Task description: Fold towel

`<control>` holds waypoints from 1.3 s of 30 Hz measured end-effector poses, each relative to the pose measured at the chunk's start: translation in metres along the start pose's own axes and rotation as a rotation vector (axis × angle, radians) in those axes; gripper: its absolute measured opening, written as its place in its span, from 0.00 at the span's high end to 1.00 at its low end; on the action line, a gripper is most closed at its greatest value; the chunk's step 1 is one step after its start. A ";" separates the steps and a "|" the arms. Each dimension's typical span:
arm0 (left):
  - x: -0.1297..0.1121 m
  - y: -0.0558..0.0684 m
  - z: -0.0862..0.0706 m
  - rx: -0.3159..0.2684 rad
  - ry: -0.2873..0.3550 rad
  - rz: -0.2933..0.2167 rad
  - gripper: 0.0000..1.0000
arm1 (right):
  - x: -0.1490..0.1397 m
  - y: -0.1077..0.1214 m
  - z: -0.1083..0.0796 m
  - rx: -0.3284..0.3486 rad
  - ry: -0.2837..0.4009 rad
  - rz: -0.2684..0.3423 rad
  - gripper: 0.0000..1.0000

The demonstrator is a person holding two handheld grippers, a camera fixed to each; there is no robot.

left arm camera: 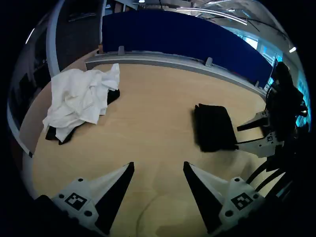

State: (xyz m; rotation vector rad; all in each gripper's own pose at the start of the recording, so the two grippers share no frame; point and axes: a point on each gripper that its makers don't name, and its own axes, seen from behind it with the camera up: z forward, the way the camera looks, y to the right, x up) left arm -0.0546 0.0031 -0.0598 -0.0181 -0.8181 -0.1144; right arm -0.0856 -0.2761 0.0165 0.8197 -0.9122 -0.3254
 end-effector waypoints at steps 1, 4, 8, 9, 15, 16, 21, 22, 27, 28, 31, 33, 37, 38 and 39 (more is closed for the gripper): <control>0.000 0.000 0.000 -0.001 0.000 0.000 0.08 | -0.004 0.001 -0.001 -0.004 -0.004 0.004 0.00; 0.000 0.002 0.001 -0.002 0.000 0.001 0.08 | -0.014 0.004 -0.003 -0.012 -0.014 0.016 0.00; 0.000 0.003 0.002 -0.003 -0.001 0.002 0.08 | -0.027 0.007 -0.006 -0.021 -0.028 0.030 0.00; 0.000 0.003 0.002 -0.003 -0.001 0.002 0.08 | -0.028 0.008 -0.006 -0.022 -0.030 0.032 0.00; 0.001 0.004 0.002 -0.004 -0.002 0.005 0.08 | -0.034 0.011 -0.006 -0.029 -0.040 0.041 0.00; 0.001 0.004 0.002 -0.004 -0.001 0.006 0.08 | -0.035 0.012 -0.005 -0.031 -0.043 0.041 0.00; 0.002 0.004 0.002 -0.005 0.000 0.005 0.08 | -0.041 0.014 -0.002 -0.031 -0.062 0.041 0.09; 0.002 0.004 0.002 -0.005 0.000 0.004 0.08 | -0.043 0.014 -0.001 -0.029 -0.065 0.042 0.13; 0.002 0.002 0.002 -0.003 0.000 0.001 0.08 | -0.047 0.017 0.003 -0.027 -0.078 0.059 0.36; 0.002 0.002 0.002 -0.003 0.000 0.001 0.08 | -0.048 0.017 0.004 -0.029 -0.079 0.061 0.41; 0.001 0.001 0.001 -0.002 0.000 0.002 0.08 | -0.049 0.017 0.005 -0.032 -0.083 0.066 0.55; 0.001 0.001 0.001 -0.001 0.000 0.002 0.08 | -0.050 0.017 0.007 -0.035 -0.084 0.068 0.67; 0.001 -0.001 0.002 0.000 0.000 -0.001 0.08 | -0.051 0.019 0.009 -0.046 -0.087 0.072 0.73; 0.001 -0.001 0.002 -0.001 0.000 -0.002 0.08 | -0.051 0.019 0.009 -0.046 -0.090 0.074 0.73; 0.001 -0.001 0.001 0.000 0.000 -0.002 0.08 | -0.051 0.019 0.010 -0.048 -0.090 0.074 0.74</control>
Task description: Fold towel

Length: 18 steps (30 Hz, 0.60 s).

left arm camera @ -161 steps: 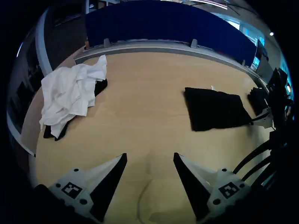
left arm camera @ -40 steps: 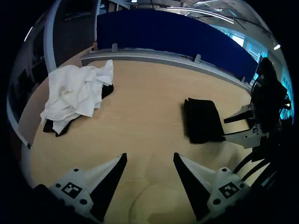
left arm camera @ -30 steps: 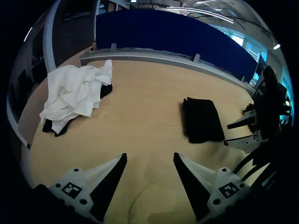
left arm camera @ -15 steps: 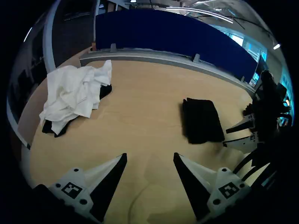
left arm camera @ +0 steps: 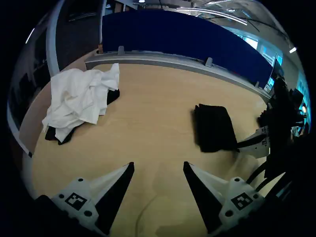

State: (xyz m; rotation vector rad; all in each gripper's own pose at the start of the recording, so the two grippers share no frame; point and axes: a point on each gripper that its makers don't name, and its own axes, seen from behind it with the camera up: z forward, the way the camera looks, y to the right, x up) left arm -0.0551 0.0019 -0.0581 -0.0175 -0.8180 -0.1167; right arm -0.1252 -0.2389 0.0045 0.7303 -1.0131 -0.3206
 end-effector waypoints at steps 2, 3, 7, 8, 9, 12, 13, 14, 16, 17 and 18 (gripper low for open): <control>0.000 -0.001 0.000 0.001 0.000 0.000 0.08 | 0.000 0.000 0.000 -0.005 0.001 -0.001 0.74; 0.000 -0.001 0.000 0.001 0.000 0.000 0.08 | 0.000 0.000 0.001 -0.006 0.001 -0.002 0.73; 0.001 -0.002 -0.001 0.002 0.000 0.000 0.08 | -0.001 -0.001 0.002 -0.006 0.000 0.002 0.73; 0.001 -0.002 -0.001 0.002 0.000 0.000 0.08 | -0.001 -0.001 0.002 -0.005 -0.001 0.003 0.74; 0.001 -0.002 -0.001 0.002 0.000 0.000 0.08 | -0.001 -0.001 0.002 -0.005 -0.001 0.005 0.76; 0.001 -0.001 -0.001 0.000 0.001 0.002 0.08 | -0.001 -0.001 0.002 -0.005 0.001 0.011 0.88; 0.001 -0.001 0.000 0.000 0.000 0.002 0.08 | -0.001 -0.001 0.002 -0.006 0.001 0.013 0.90; 0.001 -0.001 0.000 0.000 0.000 0.003 0.08 | -0.002 0.000 0.002 -0.007 0.001 0.015 0.91; 0.000 -0.001 0.000 0.000 0.000 0.005 0.08 | -0.002 -0.002 0.002 0.001 0.003 0.022 0.93; 0.000 -0.002 0.000 0.000 -0.001 0.007 0.08 | -0.001 -0.003 0.002 0.006 0.004 0.026 0.93; 0.000 -0.002 0.000 0.001 -0.001 0.007 0.08 | -0.001 -0.003 0.001 0.006 0.006 0.027 0.94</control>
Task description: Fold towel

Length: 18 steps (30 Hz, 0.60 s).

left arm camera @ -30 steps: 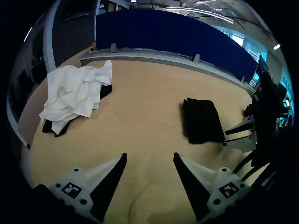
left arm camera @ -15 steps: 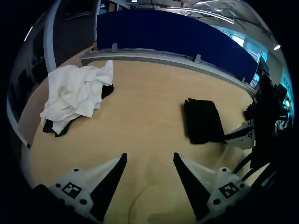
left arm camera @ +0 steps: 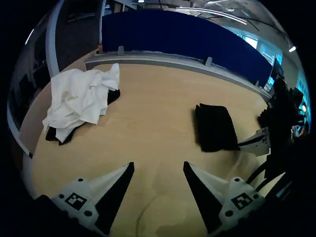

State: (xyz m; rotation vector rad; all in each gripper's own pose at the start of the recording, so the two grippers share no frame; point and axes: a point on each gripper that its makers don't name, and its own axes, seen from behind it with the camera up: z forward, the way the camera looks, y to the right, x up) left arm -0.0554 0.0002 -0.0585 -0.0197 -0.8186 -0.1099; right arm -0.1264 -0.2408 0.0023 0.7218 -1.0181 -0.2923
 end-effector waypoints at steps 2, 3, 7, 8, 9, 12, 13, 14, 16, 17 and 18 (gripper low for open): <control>0.000 0.000 -0.001 0.001 0.000 0.001 0.08 | 0.001 0.000 -0.001 -0.001 0.003 0.001 0.94; 0.000 0.000 -0.001 0.000 0.000 0.001 0.08 | 0.001 0.001 -0.002 -0.002 0.004 0.000 0.95; 0.001 -0.001 -0.003 0.000 0.000 0.002 0.08 | 0.005 0.002 -0.006 -0.008 0.015 -0.005 0.95; 0.001 -0.001 -0.004 0.000 0.000 0.003 0.08 | 0.006 0.003 -0.007 -0.010 0.019 -0.007 0.96; 0.002 -0.002 -0.005 0.000 0.001 0.004 0.08 | 0.009 0.003 -0.009 -0.011 0.025 -0.008 0.96; 0.004 -0.003 -0.007 0.002 0.003 0.007 0.08 | 0.019 0.004 -0.017 -0.013 0.049 -0.013 0.96; 0.005 -0.004 -0.008 0.002 0.005 0.007 0.08 | 0.023 0.005 -0.020 -0.015 0.058 -0.015 0.96; 0.006 -0.005 -0.008 0.003 0.006 0.007 0.08 | 0.027 0.006 -0.023 -0.017 0.069 -0.018 0.96; 0.007 -0.005 -0.010 0.004 0.009 0.006 0.08 | 0.038 0.007 -0.032 -0.020 0.095 -0.023 0.96; 0.008 -0.006 -0.011 0.004 0.010 0.005 0.08 | 0.045 0.007 -0.037 -0.021 0.109 -0.026 0.96; 0.009 -0.006 -0.012 0.005 0.012 0.005 0.08 | 0.051 0.008 -0.042 -0.024 0.124 -0.030 0.96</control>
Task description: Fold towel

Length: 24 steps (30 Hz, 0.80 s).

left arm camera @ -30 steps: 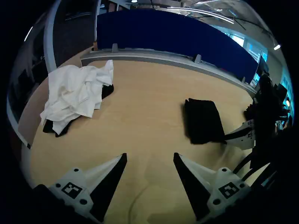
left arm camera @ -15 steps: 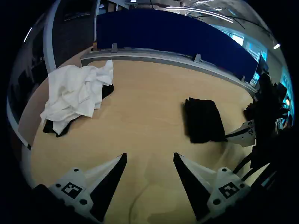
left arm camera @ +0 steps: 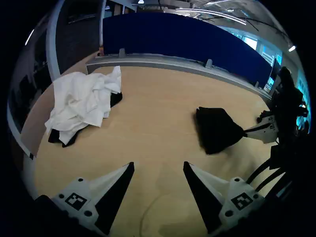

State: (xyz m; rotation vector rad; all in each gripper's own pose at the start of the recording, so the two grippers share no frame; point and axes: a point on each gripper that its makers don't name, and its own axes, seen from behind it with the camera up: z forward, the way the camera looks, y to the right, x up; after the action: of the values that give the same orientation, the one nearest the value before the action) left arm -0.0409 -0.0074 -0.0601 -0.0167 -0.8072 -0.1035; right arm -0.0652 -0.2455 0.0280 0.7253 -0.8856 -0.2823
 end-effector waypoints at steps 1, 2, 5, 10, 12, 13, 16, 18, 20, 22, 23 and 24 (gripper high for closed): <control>0.001 0.000 -0.001 0.000 0.001 0.000 0.08 | 0.007 0.001 -0.004 -0.003 0.015 -0.004 0.96; 0.002 -0.001 -0.002 0.000 0.003 0.000 0.08 | 0.015 0.002 -0.009 -0.006 0.032 -0.009 0.96; 0.005 -0.002 -0.006 0.002 0.010 0.004 0.08 | 0.039 0.005 -0.025 -0.014 0.080 -0.022 0.96; 0.008 -0.004 -0.012 0.004 0.018 0.005 0.08 | 0.078 0.010 -0.051 -0.016 0.155 -0.028 0.96; 0.010 -0.005 -0.014 0.004 0.022 0.003 0.08 | 0.092 0.012 -0.061 -0.015 0.183 -0.028 0.96; 0.010 -0.006 -0.014 0.005 0.025 0.002 0.08 | 0.099 0.012 -0.066 -0.014 0.194 -0.029 0.96; 0.013 -0.006 -0.016 0.005 0.032 0.000 0.08 | 0.117 0.015 -0.081 -0.011 0.226 -0.033 0.96; 0.015 -0.007 -0.017 0.004 0.036 0.000 0.08 | 0.127 0.018 -0.091 -0.014 0.245 -0.036 0.97; 0.016 -0.006 -0.018 0.002 0.038 0.001 0.08 | 0.135 0.023 -0.099 -0.024 0.260 -0.039 0.96; 0.017 -0.005 -0.018 0.000 0.043 0.004 0.08 | 0.140 0.028 -0.107 -0.034 0.270 -0.039 0.97; 0.018 -0.005 -0.018 -0.001 0.045 0.005 0.08 | 0.142 0.030 -0.110 -0.039 0.274 -0.039 0.97; 0.018 -0.004 -0.018 -0.002 0.047 0.006 0.08 | 0.142 0.032 -0.113 -0.044 0.276 -0.039 0.97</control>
State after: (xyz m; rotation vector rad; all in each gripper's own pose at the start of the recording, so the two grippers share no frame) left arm -0.0157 -0.0142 -0.0598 -0.0190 -0.7604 -0.0986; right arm 0.1091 -0.2425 0.0888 0.7212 -0.6023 -0.2290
